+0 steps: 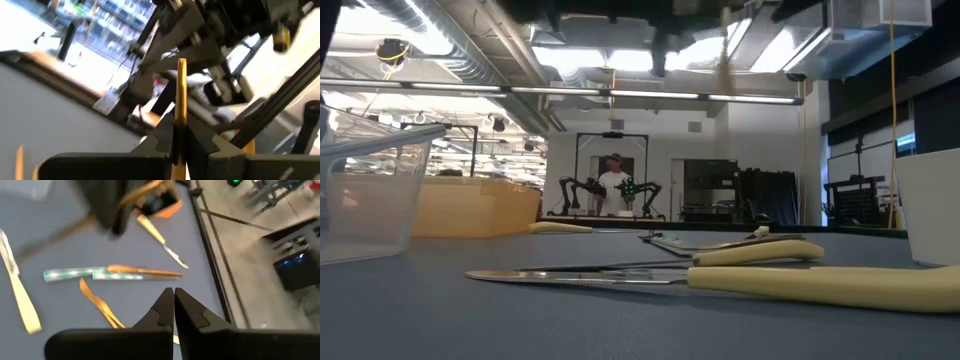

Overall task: Sort silverware by color (type)
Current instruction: Put the gold knife into the white bin

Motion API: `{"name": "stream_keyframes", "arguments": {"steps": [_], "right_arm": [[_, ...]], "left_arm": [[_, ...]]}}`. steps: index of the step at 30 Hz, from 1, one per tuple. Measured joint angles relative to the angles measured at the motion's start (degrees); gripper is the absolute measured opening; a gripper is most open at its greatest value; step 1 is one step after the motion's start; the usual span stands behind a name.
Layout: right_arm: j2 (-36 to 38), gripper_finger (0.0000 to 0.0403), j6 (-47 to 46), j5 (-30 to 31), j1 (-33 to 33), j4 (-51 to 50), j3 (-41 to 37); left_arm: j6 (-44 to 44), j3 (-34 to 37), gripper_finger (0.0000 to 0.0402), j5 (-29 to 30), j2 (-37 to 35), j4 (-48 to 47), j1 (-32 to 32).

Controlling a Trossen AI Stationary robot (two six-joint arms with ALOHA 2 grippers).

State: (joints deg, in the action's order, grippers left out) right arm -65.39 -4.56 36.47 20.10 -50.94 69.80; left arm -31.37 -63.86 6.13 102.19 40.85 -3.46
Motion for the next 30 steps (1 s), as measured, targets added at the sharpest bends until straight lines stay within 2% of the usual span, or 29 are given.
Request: {"name": "stream_keyframes", "arguments": {"steps": [4,7,15,17,25,30], "right_arm": [[3.3,0.0003,-8.7,-0.2,0.0,0.6,0.0],[4.3,0.0003,-11.8,-0.5,0.0,2.4,0.0],[3.2,0.0011,-13.2,-2.4,0.0,8.4,0.0],[2.9,0.0029,-13.2,-4.6,-0.1,9.0,0.0],[0.6,0.0142,-13.1,-12.2,-2.9,12.8,0.0],[-1.3,0.0182,-9.9,-15.4,-3.0,13.7,0.0]], "left_arm": [[4.2,0.1,0.0018,0.1,5.5,11.4,0.0],[6.8,0.1,0.0018,0.4,8.0,16.0,0.0],[12.9,0.1,0.0018,0.4,9.4,18.0,-0.2],[14.9,0.1,0.0018,0.4,9.4,18.1,-0.4],[20.0,0.1,0.0018,0.4,9.4,18.5,-1.4],[20.6,0.1,0.0018,0.4,9.4,18.3,-1.5]]}}
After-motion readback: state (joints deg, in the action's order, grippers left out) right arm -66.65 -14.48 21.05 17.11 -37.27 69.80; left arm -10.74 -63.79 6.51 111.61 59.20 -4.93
